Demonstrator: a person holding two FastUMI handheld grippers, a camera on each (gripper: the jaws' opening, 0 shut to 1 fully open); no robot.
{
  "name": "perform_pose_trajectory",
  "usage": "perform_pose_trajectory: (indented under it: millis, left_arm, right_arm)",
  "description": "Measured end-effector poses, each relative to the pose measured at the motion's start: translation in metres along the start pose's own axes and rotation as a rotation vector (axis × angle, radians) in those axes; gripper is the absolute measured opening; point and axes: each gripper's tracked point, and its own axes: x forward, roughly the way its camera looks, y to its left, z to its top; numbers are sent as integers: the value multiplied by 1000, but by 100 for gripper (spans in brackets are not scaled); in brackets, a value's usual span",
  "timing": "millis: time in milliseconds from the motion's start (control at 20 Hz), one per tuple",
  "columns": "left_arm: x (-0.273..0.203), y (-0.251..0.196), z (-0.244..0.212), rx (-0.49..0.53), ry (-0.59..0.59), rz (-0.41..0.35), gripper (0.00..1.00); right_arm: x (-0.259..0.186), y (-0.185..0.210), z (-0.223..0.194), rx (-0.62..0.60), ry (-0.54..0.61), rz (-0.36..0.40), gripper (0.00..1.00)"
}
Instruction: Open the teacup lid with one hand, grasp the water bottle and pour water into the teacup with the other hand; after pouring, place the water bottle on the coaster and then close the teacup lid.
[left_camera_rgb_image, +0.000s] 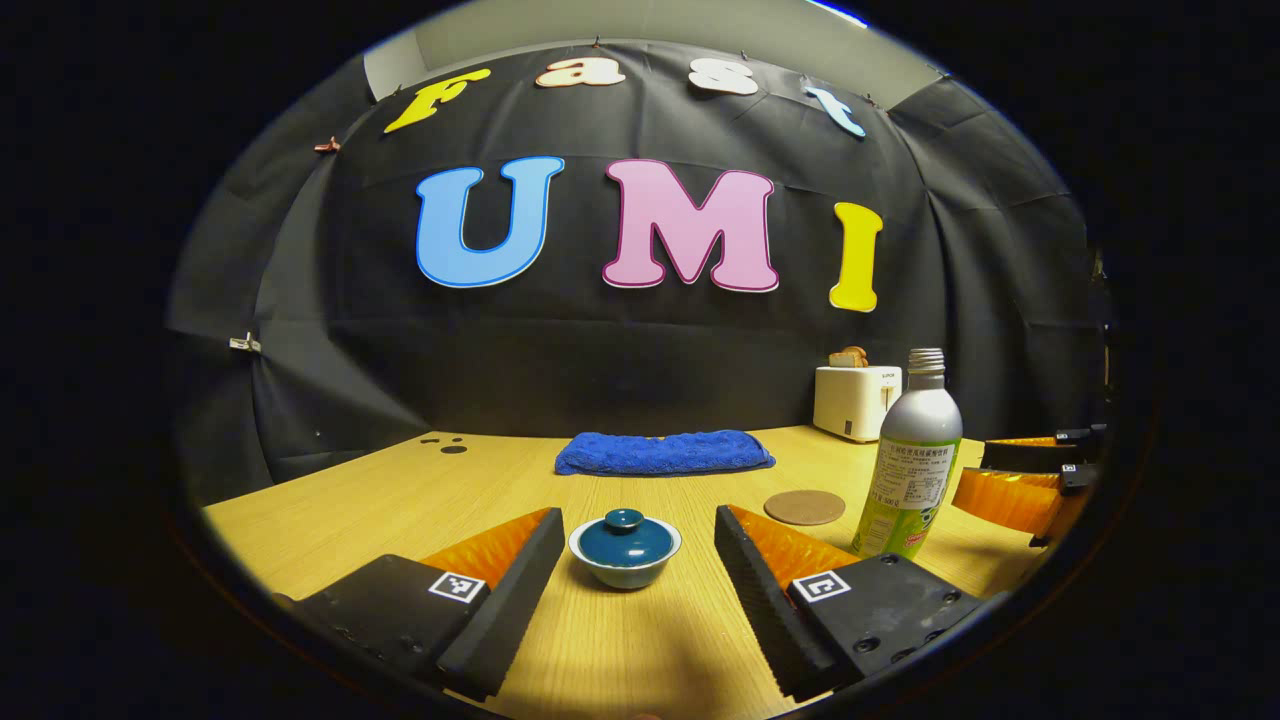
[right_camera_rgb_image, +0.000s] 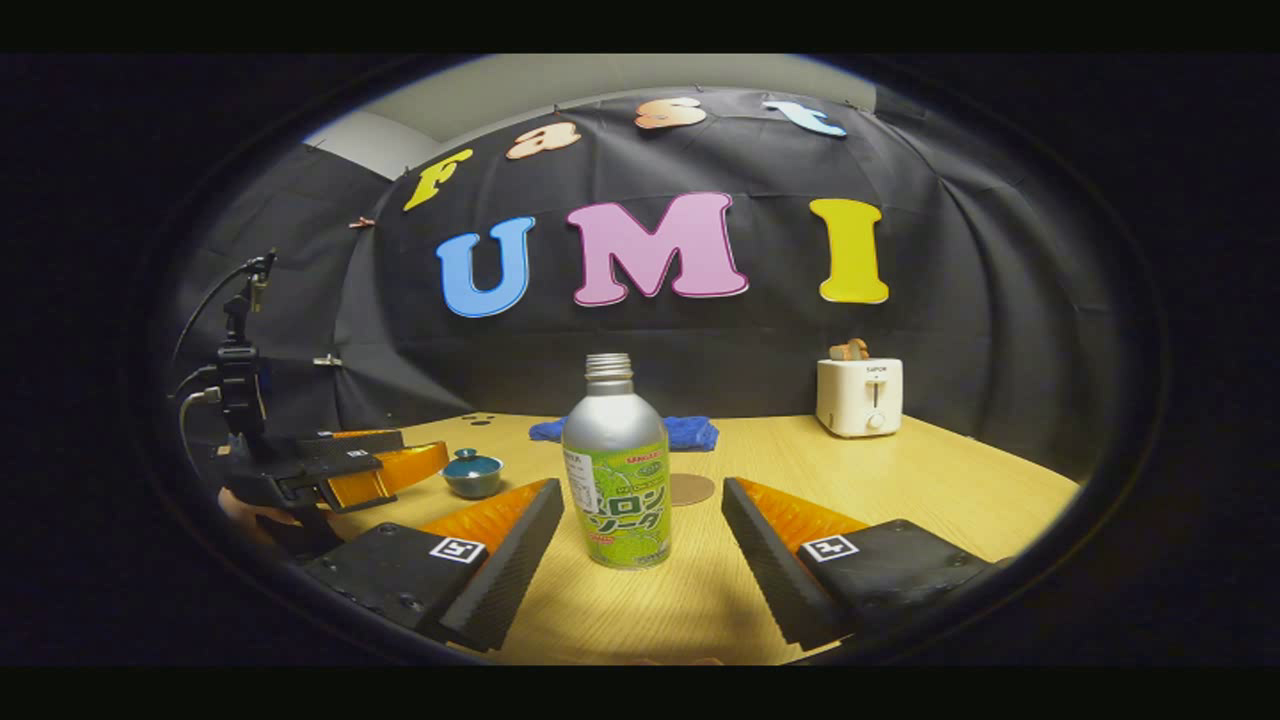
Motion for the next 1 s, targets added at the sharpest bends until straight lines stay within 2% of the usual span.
perform_pose_trajectory:
  millis: [450, 650, 850, 1000]
  left_arm:
    - [1, -7, 3, 15, -2, -30, 96]
    - [12, 9, -1, -2, 8, 15, 95]
    - [32, 23, -10, 24, 71, 39, 95]
    - [50, 22, -13, 48, 109, 26, 95]
  right_arm:
    - [8, 1, -5, -5, 18, 16, 99]
    - [13, 1, -6, -1, 33, 32, 99]
    - [17, -9, 1, 1, 33, 25, 99]
    - [20, -15, 1, -37, 30, 15, 99]
